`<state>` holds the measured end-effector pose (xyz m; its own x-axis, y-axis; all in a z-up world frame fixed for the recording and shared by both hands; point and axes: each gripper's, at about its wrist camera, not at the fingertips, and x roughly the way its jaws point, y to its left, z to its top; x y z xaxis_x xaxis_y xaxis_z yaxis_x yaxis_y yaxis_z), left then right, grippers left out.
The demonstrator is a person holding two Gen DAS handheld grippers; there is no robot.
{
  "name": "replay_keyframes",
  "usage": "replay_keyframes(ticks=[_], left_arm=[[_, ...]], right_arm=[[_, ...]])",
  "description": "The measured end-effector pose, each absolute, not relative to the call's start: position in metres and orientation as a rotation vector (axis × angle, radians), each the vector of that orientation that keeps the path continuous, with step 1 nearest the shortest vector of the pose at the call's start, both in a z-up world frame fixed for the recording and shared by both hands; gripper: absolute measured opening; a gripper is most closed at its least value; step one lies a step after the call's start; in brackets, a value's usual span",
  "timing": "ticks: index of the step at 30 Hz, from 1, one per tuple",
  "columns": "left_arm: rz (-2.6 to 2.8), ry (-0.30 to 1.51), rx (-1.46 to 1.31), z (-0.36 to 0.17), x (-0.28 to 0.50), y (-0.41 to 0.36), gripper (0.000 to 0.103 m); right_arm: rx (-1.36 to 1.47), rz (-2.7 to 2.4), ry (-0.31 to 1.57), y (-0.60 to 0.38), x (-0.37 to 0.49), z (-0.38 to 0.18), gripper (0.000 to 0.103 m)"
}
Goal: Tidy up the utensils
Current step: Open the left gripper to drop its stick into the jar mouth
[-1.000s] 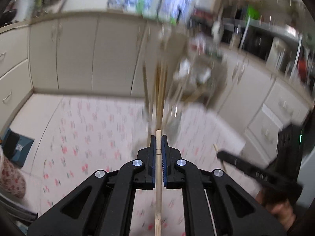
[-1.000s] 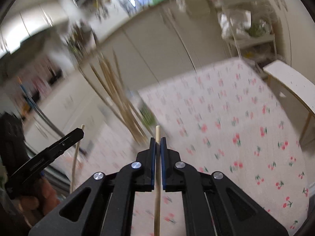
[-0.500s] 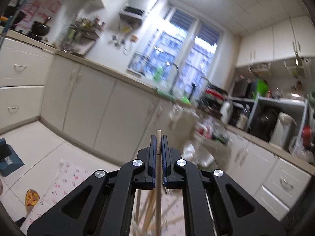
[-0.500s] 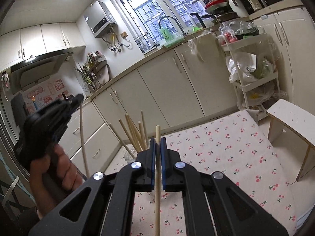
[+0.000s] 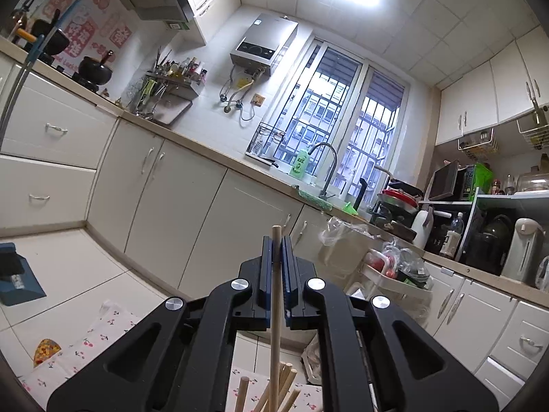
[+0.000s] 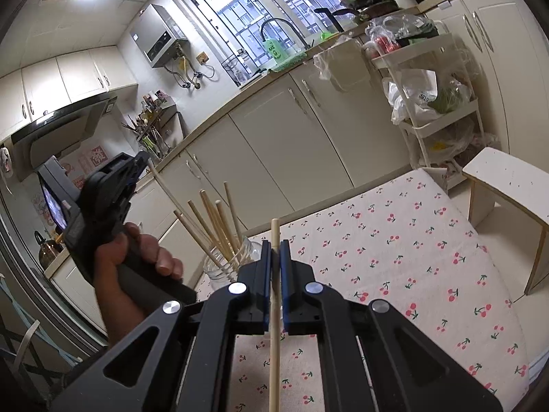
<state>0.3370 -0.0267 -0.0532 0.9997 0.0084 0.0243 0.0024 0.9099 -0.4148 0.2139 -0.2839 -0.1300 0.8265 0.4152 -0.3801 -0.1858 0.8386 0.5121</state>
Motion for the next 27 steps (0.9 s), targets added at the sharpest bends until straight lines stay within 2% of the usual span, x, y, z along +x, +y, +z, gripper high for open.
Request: replay_keyframes(ticks=[13, 20, 22, 25, 26, 27], left_arm=[[-0.050, 0.025, -0.298, -0.076, 0.325, -0.046, 0.005], [-0.113, 0.118, -0.204, -0.088, 0.318, -0.056, 0.005], [-0.131, 0.149, -0.174, -0.091, 0.314, -0.057, 0.008], [-0.161, 0.191, -0.145, -0.094, 0.307, -0.056, 0.032], [-0.159, 0.196, -0.146, -0.094, 0.302, -0.053, 0.047], [-0.152, 0.194, -0.148, -0.094, 0.295, -0.049, 0.053]], right_arm=[[0.489, 0.332, 0.529, -0.281, 0.214, -0.136, 0.006], [0.484, 0.316, 0.510, -0.284, 0.213, -0.136, 0.006], [0.484, 0.312, 0.503, -0.284, 0.213, -0.135, 0.006], [0.479, 0.308, 0.488, -0.284, 0.210, -0.133, 0.006], [0.478, 0.308, 0.482, -0.284, 0.210, -0.131, 0.006], [0.478, 0.305, 0.469, -0.284, 0.208, -0.128, 0.006]])
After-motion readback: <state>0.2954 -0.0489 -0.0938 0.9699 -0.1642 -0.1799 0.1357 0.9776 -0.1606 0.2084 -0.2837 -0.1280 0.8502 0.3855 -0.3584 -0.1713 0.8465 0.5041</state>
